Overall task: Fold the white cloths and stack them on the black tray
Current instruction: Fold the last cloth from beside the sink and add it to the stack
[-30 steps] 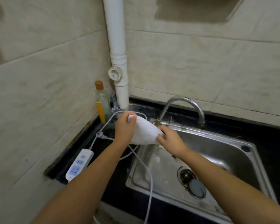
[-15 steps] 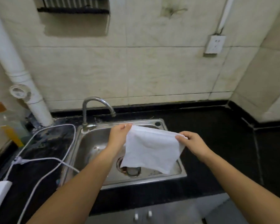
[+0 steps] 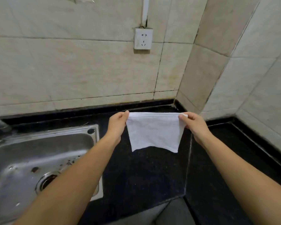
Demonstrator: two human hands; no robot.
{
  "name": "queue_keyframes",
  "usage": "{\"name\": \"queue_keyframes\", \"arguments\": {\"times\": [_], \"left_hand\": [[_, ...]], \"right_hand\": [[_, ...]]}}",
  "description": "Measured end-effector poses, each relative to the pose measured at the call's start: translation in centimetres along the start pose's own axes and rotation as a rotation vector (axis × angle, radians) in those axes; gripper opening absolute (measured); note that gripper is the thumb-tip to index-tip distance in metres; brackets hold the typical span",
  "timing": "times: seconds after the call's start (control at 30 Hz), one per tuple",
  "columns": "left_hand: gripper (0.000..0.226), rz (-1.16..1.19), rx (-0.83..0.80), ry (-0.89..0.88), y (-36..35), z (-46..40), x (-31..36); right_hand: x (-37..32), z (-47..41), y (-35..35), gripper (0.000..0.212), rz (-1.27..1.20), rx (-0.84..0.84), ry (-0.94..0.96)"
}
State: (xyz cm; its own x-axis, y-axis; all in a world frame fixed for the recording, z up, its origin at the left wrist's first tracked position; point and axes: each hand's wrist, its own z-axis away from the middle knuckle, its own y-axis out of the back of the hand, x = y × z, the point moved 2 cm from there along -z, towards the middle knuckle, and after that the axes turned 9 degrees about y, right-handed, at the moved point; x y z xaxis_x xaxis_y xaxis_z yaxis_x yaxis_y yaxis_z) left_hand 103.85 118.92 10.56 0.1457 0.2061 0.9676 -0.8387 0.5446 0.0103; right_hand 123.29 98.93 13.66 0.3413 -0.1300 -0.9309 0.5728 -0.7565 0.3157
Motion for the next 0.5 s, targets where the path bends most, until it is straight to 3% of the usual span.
{"name": "queue_keyframes", "arguments": {"times": [0.13,0.4,0.5], "left_hand": [[0.031,-0.095,-0.073,0.027,-2.4,1.4,-3.0],[0.027,-0.399,-0.325,0.321,-3.9,4.1,-14.7],[0.028,-0.531,-0.345,0.341,-4.1,3.2,-16.9]], "right_hand": [[4.1,1.1,2.8,0.010,0.030,-0.079,-0.047],[15.7,9.8,4.1,0.014,0.114,-0.358,-0.324],[17.3,10.0,3.6,0.015,0.154,-0.403,-0.390]]}}
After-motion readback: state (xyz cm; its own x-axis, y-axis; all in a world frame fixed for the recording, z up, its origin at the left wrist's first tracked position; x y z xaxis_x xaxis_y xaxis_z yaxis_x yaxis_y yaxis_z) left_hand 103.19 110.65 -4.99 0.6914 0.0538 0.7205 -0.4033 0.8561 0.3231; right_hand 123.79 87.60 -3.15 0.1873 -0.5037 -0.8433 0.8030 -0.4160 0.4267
